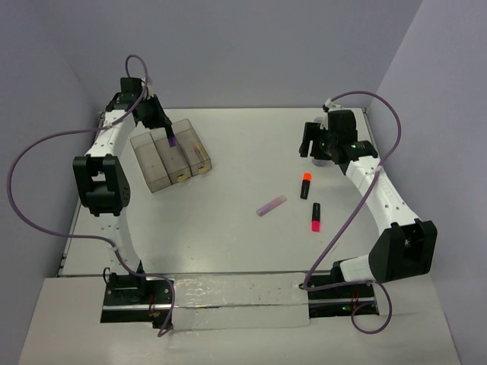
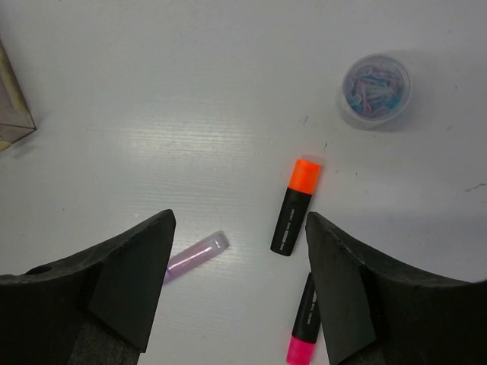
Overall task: Sort the stationery into containers
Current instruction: Place the pen in the storage box, then pick up the pen from the center of the board, then place the pen in the storage box, then pick up the pen from the center of the board, then place the pen in the storage box.
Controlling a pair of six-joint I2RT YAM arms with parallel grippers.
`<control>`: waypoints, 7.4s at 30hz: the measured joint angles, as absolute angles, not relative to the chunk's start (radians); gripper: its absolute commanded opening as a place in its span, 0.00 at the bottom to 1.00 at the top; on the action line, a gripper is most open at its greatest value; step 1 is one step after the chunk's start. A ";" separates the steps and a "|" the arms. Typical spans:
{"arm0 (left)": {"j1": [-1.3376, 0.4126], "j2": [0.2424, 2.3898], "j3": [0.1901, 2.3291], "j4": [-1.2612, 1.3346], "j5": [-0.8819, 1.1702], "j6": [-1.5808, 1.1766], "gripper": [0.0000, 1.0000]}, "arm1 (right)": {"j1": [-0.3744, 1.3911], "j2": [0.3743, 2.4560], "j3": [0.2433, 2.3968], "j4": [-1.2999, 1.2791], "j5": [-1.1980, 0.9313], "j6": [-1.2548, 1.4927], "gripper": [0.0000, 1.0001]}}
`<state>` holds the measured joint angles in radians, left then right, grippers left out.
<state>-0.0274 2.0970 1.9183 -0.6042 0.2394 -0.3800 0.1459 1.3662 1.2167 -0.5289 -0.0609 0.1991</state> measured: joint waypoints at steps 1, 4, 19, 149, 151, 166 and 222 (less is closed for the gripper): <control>-0.026 2.100 1.914 -0.592 0.231 -0.387 0.00 | 0.146 1.367 1.217 -0.531 -0.055 0.197 0.77; -0.020 2.103 1.891 -0.561 0.213 -0.413 0.00 | 0.146 1.367 1.217 -0.536 -0.042 0.190 0.77; -0.016 2.127 1.741 -0.518 0.205 -0.489 0.50 | 0.146 1.477 1.238 -0.583 -0.061 0.173 0.77; 0.337 0.996 0.929 -0.397 0.095 -0.020 0.72 | 0.842 2.250 2.138 -0.193 0.065 0.146 0.84; 0.337 1.001 0.931 -0.409 0.113 -0.018 0.71 | 0.838 2.110 2.107 -0.300 0.126 0.127 0.85; 0.337 1.019 0.944 -0.438 0.195 -0.009 0.71 | 0.486 1.365 1.004 -0.737 0.399 0.390 0.90; 0.338 1.004 0.949 -0.466 0.234 0.022 0.72 | 0.677 2.204 2.611 -0.346 -0.169 0.315 0.00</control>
<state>0.3375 1.0043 0.9486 -0.4660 0.2345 0.0219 0.6772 2.2037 2.6109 -0.3463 -0.1688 0.3155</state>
